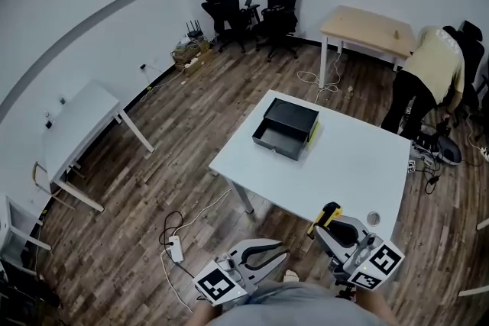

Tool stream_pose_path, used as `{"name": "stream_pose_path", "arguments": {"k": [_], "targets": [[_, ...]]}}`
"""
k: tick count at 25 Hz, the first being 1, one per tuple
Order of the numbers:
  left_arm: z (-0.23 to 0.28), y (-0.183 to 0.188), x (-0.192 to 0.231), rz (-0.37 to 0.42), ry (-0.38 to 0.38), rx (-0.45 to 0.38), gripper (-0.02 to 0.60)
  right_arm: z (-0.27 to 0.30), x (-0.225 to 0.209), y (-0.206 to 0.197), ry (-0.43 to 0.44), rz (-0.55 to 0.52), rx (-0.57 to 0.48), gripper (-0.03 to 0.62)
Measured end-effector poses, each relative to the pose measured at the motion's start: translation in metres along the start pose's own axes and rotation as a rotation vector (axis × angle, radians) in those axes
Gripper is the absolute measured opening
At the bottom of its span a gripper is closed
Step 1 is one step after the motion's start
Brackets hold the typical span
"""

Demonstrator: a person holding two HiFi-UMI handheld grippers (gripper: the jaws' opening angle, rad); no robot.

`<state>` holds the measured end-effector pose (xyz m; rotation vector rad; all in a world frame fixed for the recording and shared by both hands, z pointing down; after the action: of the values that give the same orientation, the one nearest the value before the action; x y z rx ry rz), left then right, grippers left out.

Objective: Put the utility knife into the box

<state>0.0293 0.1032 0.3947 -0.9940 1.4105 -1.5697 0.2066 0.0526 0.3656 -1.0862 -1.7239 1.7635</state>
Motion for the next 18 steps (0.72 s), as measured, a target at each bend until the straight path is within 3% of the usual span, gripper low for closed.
{"name": "stream_pose_path", "arguments": {"k": [12, 15, 18], "targets": [[0.007, -0.003, 0.033, -0.014, 0.05, 0.011, 0.074, 0.032, -0.034, 0.0, 0.034, 0.02, 0.014, 0.074], [0.002, -0.013, 0.049, 0.06, 0.018, 0.042, 0.074, 0.044, -0.039, -0.001, 0.026, 0.022, 0.016, 0.074], [0.003, -0.013, 0.066, 0.041, 0.007, 0.033, 0.074, 0.058, -0.046, -0.003, 0.012, 0.023, 0.011, 0.074]]}}
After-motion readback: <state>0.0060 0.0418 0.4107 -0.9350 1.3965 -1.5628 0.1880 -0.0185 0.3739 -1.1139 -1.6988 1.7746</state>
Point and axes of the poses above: the fingertips, and each gripper's own axes: z forward along the fingers, x to its left, y out of its top, the point moved 7 cm from there along -z, backward along the fingers, and after that the axes turned 7 degrees about -y, right-handed, at the moved point
